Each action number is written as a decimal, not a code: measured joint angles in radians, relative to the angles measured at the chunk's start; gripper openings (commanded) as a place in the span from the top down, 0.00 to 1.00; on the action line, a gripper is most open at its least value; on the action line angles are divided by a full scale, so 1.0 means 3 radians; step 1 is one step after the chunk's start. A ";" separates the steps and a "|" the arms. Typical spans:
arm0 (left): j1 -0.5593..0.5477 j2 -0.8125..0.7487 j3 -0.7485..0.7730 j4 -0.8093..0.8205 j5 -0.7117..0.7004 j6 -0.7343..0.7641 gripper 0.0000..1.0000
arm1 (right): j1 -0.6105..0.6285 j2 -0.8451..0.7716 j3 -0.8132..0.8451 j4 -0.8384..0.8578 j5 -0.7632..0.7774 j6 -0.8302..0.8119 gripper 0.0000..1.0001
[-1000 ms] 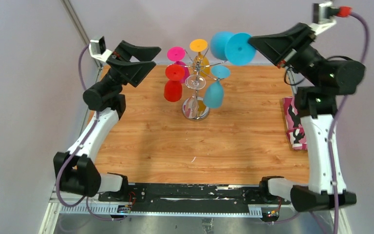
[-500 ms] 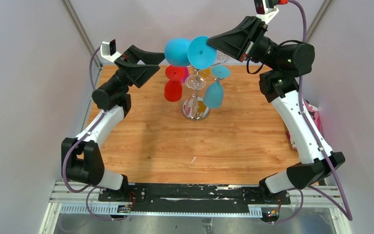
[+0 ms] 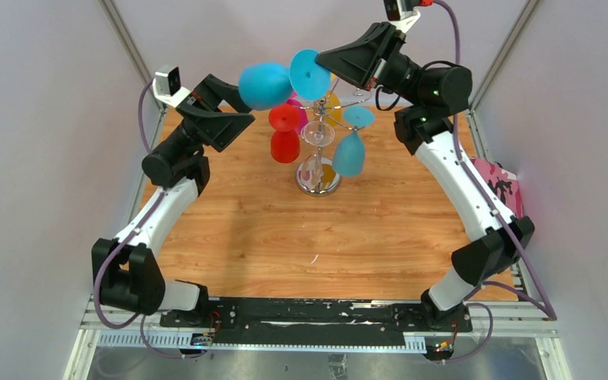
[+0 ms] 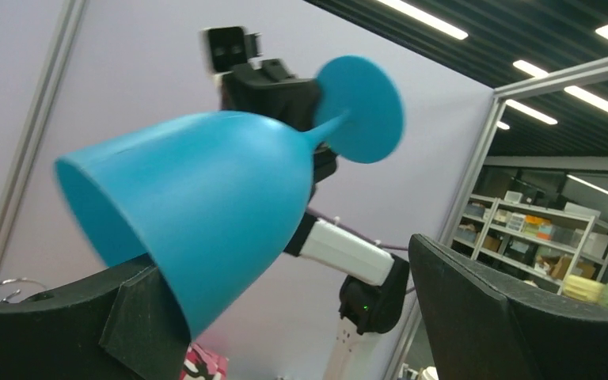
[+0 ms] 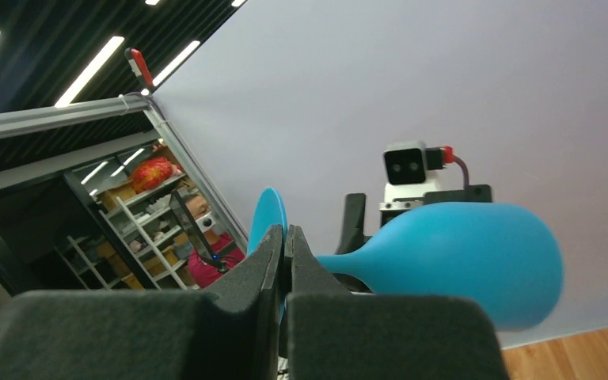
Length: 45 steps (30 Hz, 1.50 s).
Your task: Take the wine glass off the wine glass rack
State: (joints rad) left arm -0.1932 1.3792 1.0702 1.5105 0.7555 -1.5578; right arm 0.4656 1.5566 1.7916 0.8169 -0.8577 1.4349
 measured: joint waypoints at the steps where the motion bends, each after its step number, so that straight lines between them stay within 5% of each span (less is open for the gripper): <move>1: 0.0000 -0.0067 -0.0005 -0.0003 -0.0001 -0.0005 0.00 | 0.0000 0.0079 -0.0001 0.0079 0.0019 0.0075 1.00; 9: 0.0004 -0.0495 -0.0120 -0.0001 -0.0036 -0.0018 0.24 | 0.0006 0.0562 -0.0001 0.1158 0.0203 0.0946 1.00; 17: -0.0001 -0.0530 -0.0188 -0.0008 -0.0038 -0.0037 0.98 | 0.0109 0.0804 -0.0081 0.1667 0.0272 0.1455 1.00; 22: -0.0018 -0.0487 -0.0189 0.0036 -0.0078 -0.0108 1.00 | 0.0145 0.0802 -0.0135 0.1754 0.0282 0.1527 0.98; 25: -0.0018 -0.0473 -0.0191 0.0015 -0.0098 -0.0135 1.00 | 0.0142 0.0800 -0.0170 0.1751 0.0301 0.1521 0.62; 27: -0.0010 -0.0505 -0.0189 -0.0088 -0.0118 -0.0089 1.00 | 0.0125 0.0797 -0.0181 0.1729 0.0272 0.1470 0.21; 29: 0.0025 -0.0599 -0.0189 -0.0350 -0.0158 0.0047 1.00 | 0.0094 0.0771 -0.0229 0.1698 0.0193 0.1415 0.04; 33: 0.0154 -0.1022 0.0011 -0.1634 -0.0317 0.0800 1.00 | -0.0145 0.0580 -0.0470 0.1567 0.0120 0.1254 0.02; 37: 0.0158 -0.1306 0.1136 -0.4014 -0.1164 0.2043 1.00 | -0.0608 0.0249 -0.0787 0.1439 0.0089 0.1132 0.01; 39: 0.0160 -0.1227 0.1846 -0.5052 -0.1766 0.2583 1.00 | -0.0832 0.0069 -0.0918 0.1348 0.0055 0.1048 0.01; 45: 0.0161 -0.0385 0.3510 -0.6943 -0.3072 0.3635 1.00 | -0.1053 -0.0427 -0.1034 0.0408 -0.0197 0.0319 0.01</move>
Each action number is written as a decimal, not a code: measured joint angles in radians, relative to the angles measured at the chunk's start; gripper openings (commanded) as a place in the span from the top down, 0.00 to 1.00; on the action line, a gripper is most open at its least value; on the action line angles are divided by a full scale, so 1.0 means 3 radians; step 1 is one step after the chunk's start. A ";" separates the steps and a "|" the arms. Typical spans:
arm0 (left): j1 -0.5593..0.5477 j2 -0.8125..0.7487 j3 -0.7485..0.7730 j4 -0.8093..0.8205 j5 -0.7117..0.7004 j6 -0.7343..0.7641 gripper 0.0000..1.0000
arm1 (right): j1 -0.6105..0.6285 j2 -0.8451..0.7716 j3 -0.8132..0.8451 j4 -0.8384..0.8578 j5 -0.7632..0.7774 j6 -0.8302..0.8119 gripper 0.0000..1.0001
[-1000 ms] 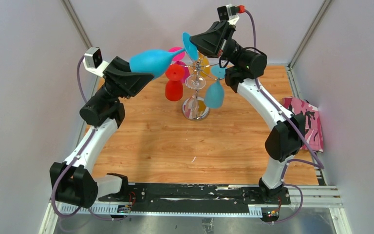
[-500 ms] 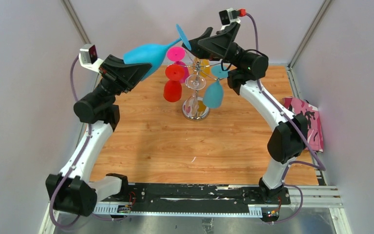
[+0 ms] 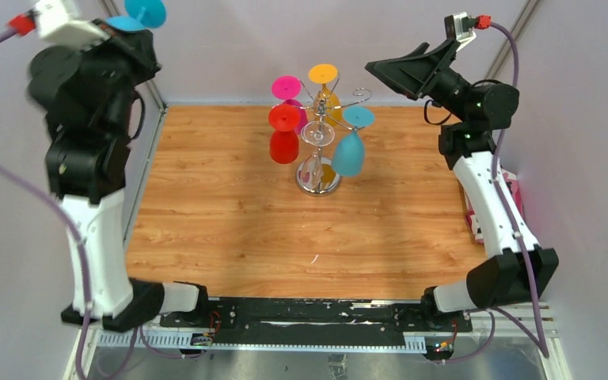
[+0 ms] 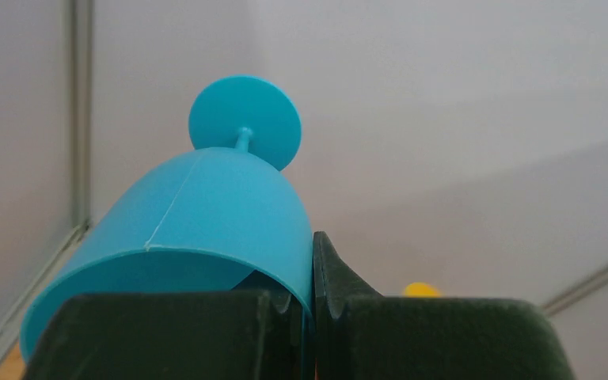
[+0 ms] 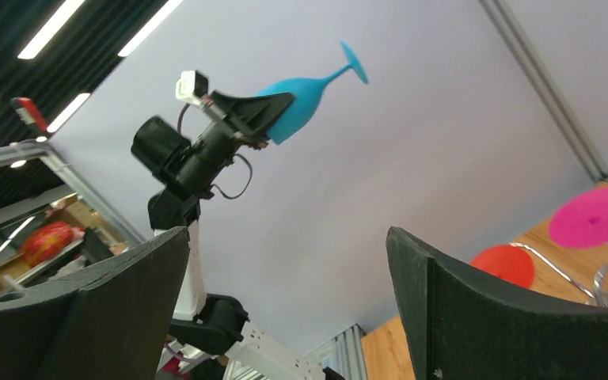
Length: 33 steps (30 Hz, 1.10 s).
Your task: Take the wine glass off the wine glass rack
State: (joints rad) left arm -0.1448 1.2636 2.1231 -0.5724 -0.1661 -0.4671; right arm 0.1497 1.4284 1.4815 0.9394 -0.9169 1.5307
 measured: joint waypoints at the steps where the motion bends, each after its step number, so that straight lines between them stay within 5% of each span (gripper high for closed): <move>1: 0.0000 0.0234 0.0200 -0.0240 -0.0141 0.0132 1.00 | -0.0014 -0.0095 0.0004 -0.0314 -0.0029 -0.0239 0.01; 7: 0.0032 0.1584 0.0477 -0.1232 -0.0395 0.0642 1.00 | -0.0149 -0.0432 0.0292 -0.2183 0.0001 -0.1731 0.01; 13: 0.0128 0.2555 0.0376 -0.1787 -0.0148 0.0849 1.00 | -0.0310 -0.0421 0.0412 -0.3141 0.0008 -0.2486 0.01; 30: 0.0415 0.3417 0.0655 -0.1873 0.0385 0.0927 1.00 | -0.0422 -0.0299 0.0139 -0.3605 0.0041 -0.2913 0.01; 33: 0.0416 0.3538 0.0698 -0.1863 0.0408 0.0940 0.93 | -0.0422 -0.0333 0.0011 -0.3582 0.0051 -0.2913 0.01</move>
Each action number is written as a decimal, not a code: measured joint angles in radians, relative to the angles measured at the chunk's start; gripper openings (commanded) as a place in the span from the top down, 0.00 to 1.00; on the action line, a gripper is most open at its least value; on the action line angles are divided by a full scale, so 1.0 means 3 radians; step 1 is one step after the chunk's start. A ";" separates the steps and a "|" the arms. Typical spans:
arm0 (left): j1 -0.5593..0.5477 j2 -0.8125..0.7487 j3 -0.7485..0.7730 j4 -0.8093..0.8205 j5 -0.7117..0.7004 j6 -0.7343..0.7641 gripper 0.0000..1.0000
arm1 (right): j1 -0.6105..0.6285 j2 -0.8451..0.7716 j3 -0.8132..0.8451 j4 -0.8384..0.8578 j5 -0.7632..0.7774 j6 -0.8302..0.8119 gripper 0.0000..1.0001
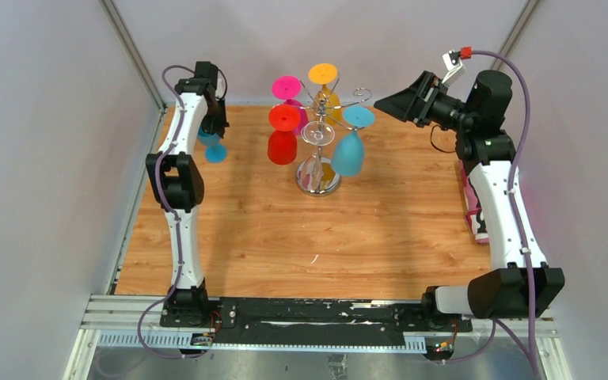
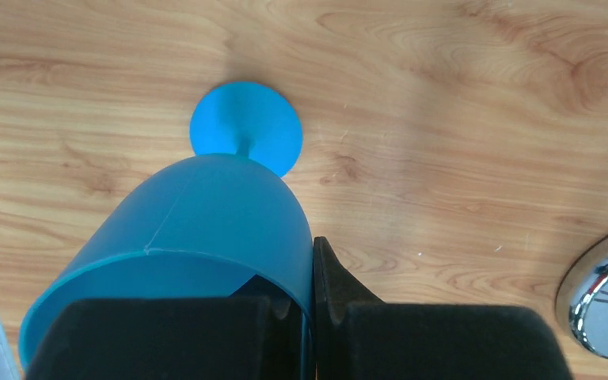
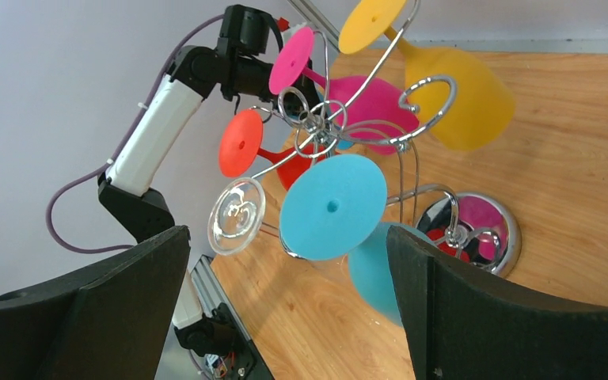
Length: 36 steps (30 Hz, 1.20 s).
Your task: Take the wine glass off the wine glass rack
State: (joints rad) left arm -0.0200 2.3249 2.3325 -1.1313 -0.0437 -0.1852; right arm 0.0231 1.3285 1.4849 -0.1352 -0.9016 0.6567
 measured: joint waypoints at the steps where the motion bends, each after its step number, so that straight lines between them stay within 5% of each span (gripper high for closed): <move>1: 0.0000 0.0000 0.0025 -0.0015 0.0005 0.0008 0.88 | 0.0000 -0.0020 -0.0050 0.0003 0.0011 0.0000 0.01; 11: 0.0010 0.0001 0.0060 -0.0004 0.0014 0.0086 0.41 | 0.0000 -0.0497 -0.0393 0.0140 0.0042 0.0034 0.01; 22: 0.0013 -0.0367 0.0384 -0.0062 -0.0010 0.0085 0.35 | 0.0029 -0.0734 -0.0683 0.0226 0.0034 0.0120 0.07; 28: 0.0013 -0.1003 0.0657 0.0155 0.0136 -0.0042 0.33 | 0.0195 -0.0726 -0.0818 0.0173 0.0042 0.0103 0.11; 36: -0.0287 -0.2963 -0.1012 0.1369 0.0463 -0.0328 0.32 | 0.0235 -0.0468 -0.0904 0.0385 0.0109 0.0217 0.16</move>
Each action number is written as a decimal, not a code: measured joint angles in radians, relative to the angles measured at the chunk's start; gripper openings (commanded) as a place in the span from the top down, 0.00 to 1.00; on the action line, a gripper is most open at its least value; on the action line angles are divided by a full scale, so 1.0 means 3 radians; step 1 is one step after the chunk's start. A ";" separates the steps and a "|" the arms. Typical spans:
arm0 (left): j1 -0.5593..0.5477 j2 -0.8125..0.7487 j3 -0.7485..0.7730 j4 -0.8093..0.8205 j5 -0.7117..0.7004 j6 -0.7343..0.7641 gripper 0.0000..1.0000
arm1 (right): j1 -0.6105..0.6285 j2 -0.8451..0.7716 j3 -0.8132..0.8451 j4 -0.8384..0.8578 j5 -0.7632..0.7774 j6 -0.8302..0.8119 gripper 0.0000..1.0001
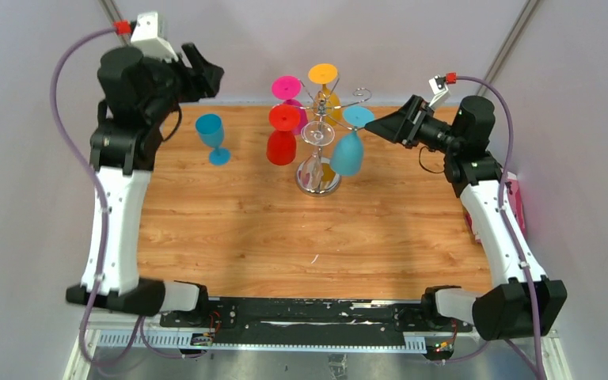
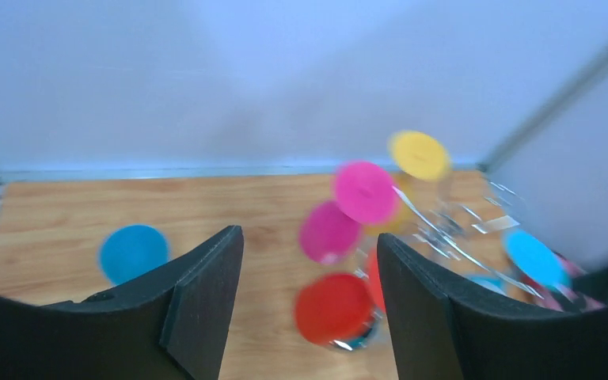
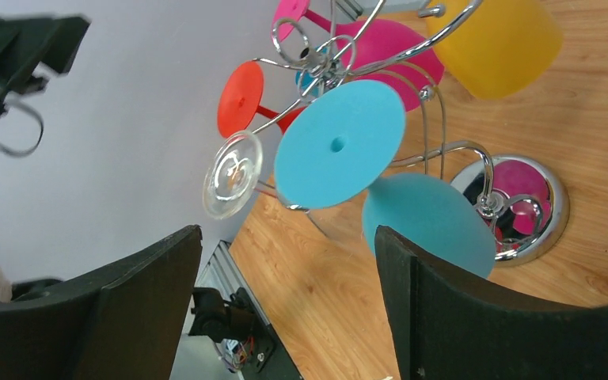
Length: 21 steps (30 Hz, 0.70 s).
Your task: Take the wine glass off the wine glass rack
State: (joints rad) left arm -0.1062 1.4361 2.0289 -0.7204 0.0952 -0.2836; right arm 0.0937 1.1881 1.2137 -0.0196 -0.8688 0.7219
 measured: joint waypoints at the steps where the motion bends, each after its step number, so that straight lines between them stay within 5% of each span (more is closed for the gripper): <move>1: -0.0102 -0.0264 -0.0315 0.0207 0.0038 -0.0046 0.32 | 0.0001 0.0055 0.0000 0.0045 0.0018 0.0029 0.17; 4: -0.0314 -0.0924 -0.1214 0.0767 0.0215 -0.0239 0.32 | 0.0001 0.0211 -0.0004 0.0206 0.0024 0.0167 0.20; 8: -0.0346 -0.1338 -0.1816 0.1122 0.0322 -0.0443 0.32 | 0.0001 0.0384 -0.0048 0.0544 0.0022 0.0454 0.27; 15: -0.0350 -0.1462 -0.2088 0.1250 0.0342 -0.0524 0.32 | 0.0004 0.0562 -0.0048 0.0923 0.0052 0.0782 0.59; 21: -0.0350 -0.1620 -0.2246 0.1280 0.0338 -0.0543 0.32 | 0.0008 0.0727 -0.0047 0.1122 0.0056 0.1008 0.72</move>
State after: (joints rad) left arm -0.2111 0.9501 1.3552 -0.3363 0.1967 -0.4465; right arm 0.0959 1.4063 1.1995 0.3168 -0.8520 1.0245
